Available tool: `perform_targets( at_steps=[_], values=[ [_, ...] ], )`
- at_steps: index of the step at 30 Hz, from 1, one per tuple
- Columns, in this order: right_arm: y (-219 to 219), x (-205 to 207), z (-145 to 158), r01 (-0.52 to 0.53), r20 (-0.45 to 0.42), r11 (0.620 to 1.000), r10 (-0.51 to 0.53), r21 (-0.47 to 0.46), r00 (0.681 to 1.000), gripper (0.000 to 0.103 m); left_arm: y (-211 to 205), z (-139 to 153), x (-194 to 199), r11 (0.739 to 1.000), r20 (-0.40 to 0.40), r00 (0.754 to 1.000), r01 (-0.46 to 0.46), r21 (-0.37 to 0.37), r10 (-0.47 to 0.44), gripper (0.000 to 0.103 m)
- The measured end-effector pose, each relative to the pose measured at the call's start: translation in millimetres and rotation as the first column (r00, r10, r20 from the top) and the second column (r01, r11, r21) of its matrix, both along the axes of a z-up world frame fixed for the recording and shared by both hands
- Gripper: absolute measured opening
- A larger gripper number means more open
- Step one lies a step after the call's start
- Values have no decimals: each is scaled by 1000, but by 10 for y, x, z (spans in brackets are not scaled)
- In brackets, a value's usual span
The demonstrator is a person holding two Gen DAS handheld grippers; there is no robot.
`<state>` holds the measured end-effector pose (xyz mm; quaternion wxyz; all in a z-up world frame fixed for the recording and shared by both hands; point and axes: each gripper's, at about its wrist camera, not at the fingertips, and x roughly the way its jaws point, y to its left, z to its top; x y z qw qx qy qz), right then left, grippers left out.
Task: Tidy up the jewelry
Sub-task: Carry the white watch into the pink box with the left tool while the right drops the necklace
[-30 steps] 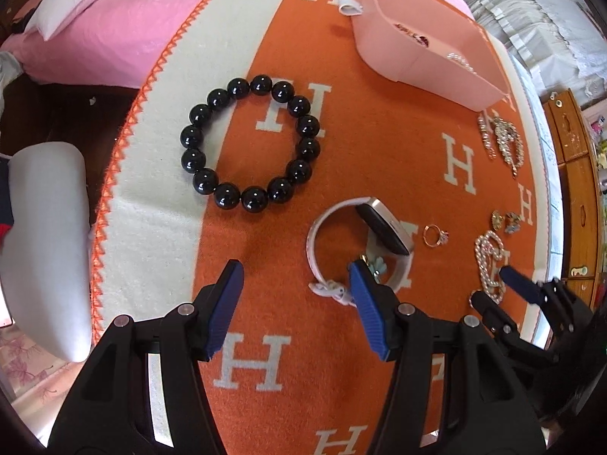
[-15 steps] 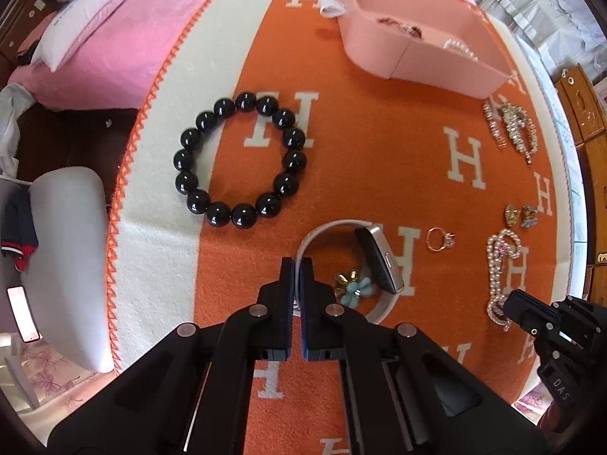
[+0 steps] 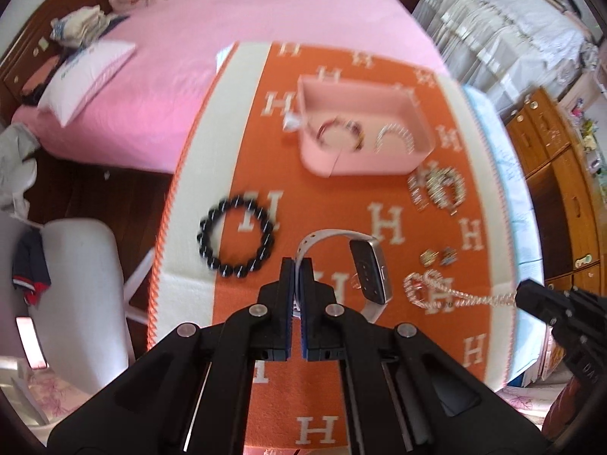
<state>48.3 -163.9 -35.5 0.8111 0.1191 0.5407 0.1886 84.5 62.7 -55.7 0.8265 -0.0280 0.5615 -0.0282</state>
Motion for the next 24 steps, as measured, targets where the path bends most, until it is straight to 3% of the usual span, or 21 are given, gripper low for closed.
perform_targets(
  at_steps=[8,14,20,24],
  values=[
    [-49,362,1056,42,163,998,-48,37,986,4,-185,665,215,998,80,995,63,-18,-61,0],
    [-49,815,1557,80,250,996,-87,38,964,4,-299,941,638,995,127,987,102,7,-102,0],
    [-20,1383,1605,134,268,991,-137,28,954,4,-382,761,1199,993,116,986,117,24,-119,0],
    [6,1825,1236,170,213,985,-167,7,963,4,-432,375,1582,991,93,988,121,51,-126,1]
  ],
)
